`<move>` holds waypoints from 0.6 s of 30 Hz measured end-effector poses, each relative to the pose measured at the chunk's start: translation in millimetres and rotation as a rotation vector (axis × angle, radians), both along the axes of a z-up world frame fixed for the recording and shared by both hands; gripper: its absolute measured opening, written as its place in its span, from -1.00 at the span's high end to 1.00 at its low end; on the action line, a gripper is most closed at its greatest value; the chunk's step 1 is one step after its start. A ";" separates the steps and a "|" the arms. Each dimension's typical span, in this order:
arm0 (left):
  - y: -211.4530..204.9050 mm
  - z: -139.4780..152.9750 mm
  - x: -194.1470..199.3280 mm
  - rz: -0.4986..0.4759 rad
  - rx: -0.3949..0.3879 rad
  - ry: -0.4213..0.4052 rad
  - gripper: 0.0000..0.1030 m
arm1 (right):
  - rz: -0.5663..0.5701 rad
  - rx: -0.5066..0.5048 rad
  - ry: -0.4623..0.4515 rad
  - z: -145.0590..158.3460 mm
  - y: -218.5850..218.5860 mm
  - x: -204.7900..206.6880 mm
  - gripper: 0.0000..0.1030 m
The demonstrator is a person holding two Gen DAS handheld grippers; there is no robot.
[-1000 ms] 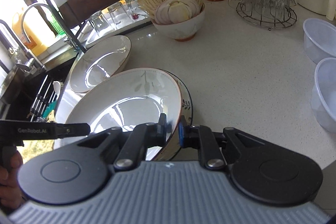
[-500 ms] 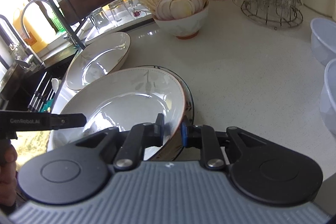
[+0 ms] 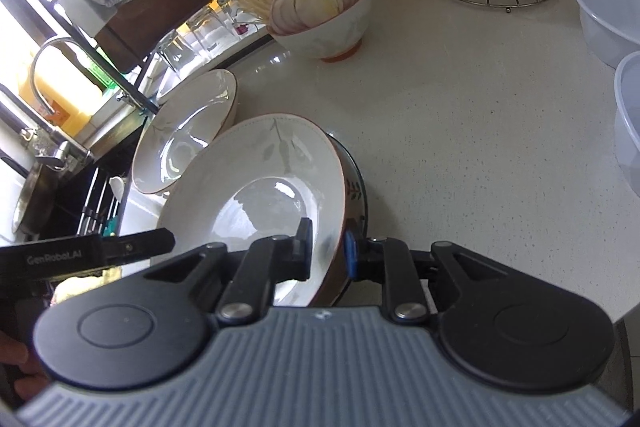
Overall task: Organize plates and bowls
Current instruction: 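Lower the white plate onto the floral plate and open both grippers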
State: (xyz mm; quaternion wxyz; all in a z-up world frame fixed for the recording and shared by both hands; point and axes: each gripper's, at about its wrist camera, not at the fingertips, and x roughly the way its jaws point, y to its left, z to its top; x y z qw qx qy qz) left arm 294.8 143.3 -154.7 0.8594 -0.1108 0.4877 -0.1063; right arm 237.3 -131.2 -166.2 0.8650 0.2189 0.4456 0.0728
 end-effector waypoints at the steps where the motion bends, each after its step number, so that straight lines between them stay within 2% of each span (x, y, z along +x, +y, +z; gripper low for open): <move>1: 0.0 2.6 -0.6 0.000 -0.003 -0.006 0.07 | 0.002 -0.011 0.000 1.9 0.8 -0.9 0.60; 7: -4.3 18.2 -6.5 0.026 -0.001 -0.019 0.06 | 0.019 -0.017 0.028 6.6 -1.0 -0.2 0.60; 9: -6.4 23.6 -9.5 0.033 -0.005 -0.026 0.06 | 0.030 -0.015 0.045 7.8 -0.7 0.5 0.54; 11: -9.0 27.7 -11.8 0.039 -0.008 -0.026 0.06 | 0.044 0.013 0.055 8.8 -1.6 0.9 0.33; 18: -16.7 36.1 -17.1 0.039 -0.005 -0.027 0.06 | 0.049 0.011 0.109 14.8 -1.3 4.1 0.31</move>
